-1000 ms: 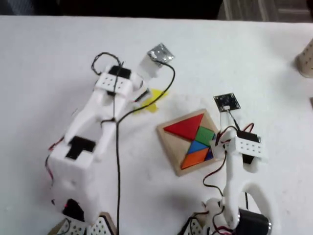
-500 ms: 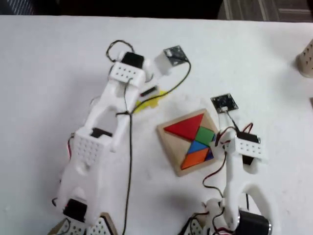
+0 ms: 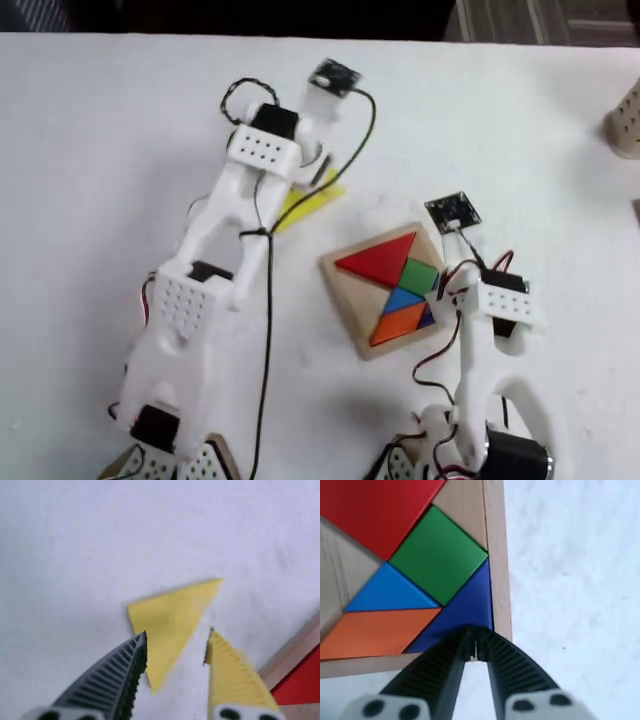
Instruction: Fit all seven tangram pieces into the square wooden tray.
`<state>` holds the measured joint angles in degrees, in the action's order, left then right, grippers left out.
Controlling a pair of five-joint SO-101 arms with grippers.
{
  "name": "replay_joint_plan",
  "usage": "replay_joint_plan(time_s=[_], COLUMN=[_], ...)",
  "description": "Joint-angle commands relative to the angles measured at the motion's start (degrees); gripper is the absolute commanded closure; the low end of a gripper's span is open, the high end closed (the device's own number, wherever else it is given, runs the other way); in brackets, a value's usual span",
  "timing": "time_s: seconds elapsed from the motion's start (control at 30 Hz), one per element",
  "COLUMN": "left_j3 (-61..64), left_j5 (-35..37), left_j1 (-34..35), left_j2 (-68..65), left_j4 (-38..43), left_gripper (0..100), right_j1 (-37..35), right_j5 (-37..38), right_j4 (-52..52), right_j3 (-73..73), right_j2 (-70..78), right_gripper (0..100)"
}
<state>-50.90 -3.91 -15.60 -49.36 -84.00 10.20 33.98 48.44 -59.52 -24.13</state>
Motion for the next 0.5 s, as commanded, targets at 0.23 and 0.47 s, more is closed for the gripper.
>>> replay_joint_plan(time_s=[0.23,0.47], left_j3=[-3.1,-3.2], left_j5=[20.9,24.5], left_j1=[-0.7,-5.1], left_j2=[-8.0,-9.0], left_j4=[9.1,16.6], left_gripper=[96,98], right_j1=[-0.7,-1.9], right_j5=[0.8,0.9], right_j4=[0.0,0.7], right_j3=[-0.1,-0.4], right_j2=[-0.9,-1.0], right_gripper=[97.9,97.9])
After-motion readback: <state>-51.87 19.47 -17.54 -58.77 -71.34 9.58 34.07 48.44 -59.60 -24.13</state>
